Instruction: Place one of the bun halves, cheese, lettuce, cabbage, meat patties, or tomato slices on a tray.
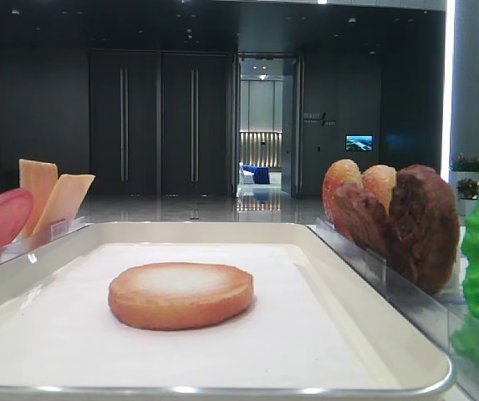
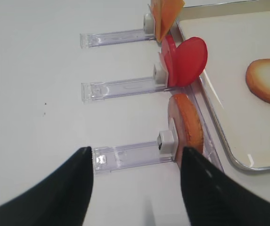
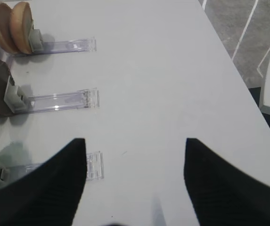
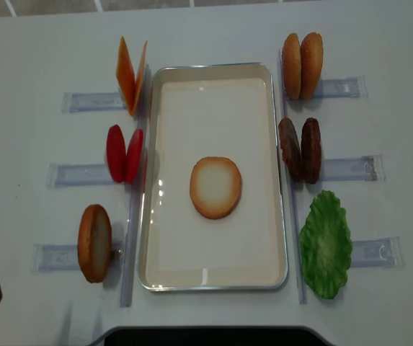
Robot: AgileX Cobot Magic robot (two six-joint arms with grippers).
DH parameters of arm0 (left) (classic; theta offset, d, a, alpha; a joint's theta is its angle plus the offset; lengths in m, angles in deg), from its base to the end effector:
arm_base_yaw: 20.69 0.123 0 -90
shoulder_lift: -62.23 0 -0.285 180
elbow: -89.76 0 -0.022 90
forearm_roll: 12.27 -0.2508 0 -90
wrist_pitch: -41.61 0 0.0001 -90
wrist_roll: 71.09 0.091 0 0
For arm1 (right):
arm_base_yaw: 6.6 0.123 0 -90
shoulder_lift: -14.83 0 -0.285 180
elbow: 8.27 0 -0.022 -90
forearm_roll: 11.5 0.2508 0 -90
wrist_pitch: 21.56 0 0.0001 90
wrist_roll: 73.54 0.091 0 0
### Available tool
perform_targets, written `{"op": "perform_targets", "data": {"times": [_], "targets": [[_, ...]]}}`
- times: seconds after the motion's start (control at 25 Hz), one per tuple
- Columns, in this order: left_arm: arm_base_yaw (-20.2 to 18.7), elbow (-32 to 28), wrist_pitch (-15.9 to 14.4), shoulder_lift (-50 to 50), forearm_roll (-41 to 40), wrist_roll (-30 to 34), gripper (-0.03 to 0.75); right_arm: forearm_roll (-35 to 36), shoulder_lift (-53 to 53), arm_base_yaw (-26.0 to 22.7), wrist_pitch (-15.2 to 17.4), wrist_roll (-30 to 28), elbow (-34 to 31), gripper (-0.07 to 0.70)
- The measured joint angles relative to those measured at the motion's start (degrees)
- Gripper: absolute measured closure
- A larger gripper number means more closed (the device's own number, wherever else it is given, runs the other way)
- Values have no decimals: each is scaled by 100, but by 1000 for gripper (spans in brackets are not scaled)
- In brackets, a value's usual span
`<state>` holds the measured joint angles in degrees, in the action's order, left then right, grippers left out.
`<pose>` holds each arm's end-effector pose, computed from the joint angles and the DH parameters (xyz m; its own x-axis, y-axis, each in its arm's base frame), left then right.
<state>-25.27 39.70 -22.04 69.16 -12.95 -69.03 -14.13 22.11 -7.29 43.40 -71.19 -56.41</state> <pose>-0.0062 0.0015 0.2660 -0.5046 0.0818 -0.8594 0.0916 0.9950 0.0409 -0.0103 -0.0037 0.2735 -0.5042 0.0276 -0.8631 0.0588 0.9983 -0.0024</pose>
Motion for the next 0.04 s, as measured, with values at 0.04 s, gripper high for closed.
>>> {"op": "perform_targets", "data": {"times": [0.04], "targets": [[0, 0, 0, 0, 0, 0, 272, 0, 0, 0, 0, 0, 0, 202]]}}
